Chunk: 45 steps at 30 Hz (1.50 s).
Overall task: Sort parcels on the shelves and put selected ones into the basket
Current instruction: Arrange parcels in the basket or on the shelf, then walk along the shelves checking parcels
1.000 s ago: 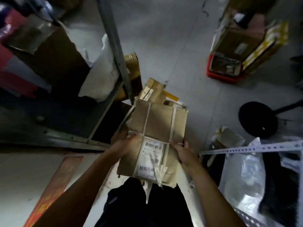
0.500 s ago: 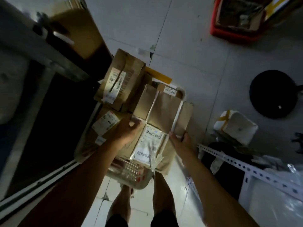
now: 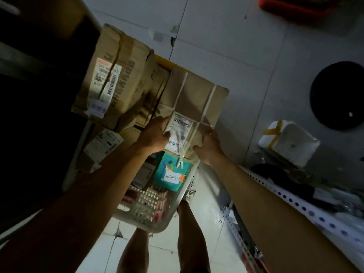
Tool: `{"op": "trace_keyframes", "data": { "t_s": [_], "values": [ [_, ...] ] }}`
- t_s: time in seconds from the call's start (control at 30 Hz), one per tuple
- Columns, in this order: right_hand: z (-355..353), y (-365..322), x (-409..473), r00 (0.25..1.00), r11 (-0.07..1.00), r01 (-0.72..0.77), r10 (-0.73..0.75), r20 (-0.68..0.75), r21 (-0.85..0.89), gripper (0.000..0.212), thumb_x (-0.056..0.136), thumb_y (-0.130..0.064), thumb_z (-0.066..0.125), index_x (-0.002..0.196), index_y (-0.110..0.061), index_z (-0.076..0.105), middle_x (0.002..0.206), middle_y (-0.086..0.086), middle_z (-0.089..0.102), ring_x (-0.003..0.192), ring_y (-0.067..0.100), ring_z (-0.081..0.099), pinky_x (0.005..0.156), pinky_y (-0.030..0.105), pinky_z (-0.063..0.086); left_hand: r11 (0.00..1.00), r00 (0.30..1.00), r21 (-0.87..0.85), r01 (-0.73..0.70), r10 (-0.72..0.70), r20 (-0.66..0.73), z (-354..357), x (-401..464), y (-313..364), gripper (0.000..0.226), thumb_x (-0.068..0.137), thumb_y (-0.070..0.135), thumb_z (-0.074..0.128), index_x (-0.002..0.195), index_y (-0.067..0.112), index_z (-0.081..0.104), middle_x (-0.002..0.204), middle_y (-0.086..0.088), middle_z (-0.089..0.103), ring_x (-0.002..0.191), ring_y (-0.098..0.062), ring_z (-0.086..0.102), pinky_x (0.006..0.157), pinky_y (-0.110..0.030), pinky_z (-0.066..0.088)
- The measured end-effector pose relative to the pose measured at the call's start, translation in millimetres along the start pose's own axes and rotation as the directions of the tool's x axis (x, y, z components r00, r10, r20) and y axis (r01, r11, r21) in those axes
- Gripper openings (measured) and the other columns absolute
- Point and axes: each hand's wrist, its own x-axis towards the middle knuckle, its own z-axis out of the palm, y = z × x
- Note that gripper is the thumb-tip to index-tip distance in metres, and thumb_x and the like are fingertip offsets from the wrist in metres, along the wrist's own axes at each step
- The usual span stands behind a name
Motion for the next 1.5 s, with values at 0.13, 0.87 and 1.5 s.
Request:
{"op": "trace_keyframes", "data": {
  "t_s": [0.13,0.87,1.5],
  "values": [
    [-1,-5,-21,0.999,0.999,-0.040,0.040,0.019,0.018,0.062,0.087,-0.019,0.071,0.144,-0.013,0.048,0.141,0.019,0.047,0.130,0.037,0.049,0.106,0.038,0.045,1.000,1.000,0.006,0.026,-0.026,0.015,-4,-20,4,0.045,0.095,0.017,0.062,0.140,0.011,0.055,0.139,-0.012,0.057,0.128,-0.027,0.055,0.110,-0.034,0.042],
    [-54,-174,-424,0.929,0.900,0.348,-0.295,0.223,-0.263,0.025,0.090,-0.022,0.069,0.112,-0.009,0.071,0.113,0.012,0.071,0.105,0.027,0.065,0.081,0.029,0.051,0.991,0.974,-0.130,0.022,-0.051,-0.221,-202,-438,66,0.027,0.089,0.030,0.063,0.109,0.013,0.070,0.102,-0.003,0.070,0.099,-0.020,0.067,0.084,-0.029,0.052],
    [258,-151,-718,0.169,-0.076,0.980,-0.177,0.969,-0.185,0.028,0.091,-0.031,0.068,0.117,-0.020,0.067,0.112,0.001,0.069,0.089,0.010,0.061,0.078,0.021,0.047,0.349,0.132,-0.889,0.295,-0.937,-0.324,37,-884,-54,0.025,0.093,0.028,0.059,0.116,0.023,0.068,0.119,0.000,0.069,0.110,-0.020,0.063,0.094,-0.035,0.051]
  ]
}}
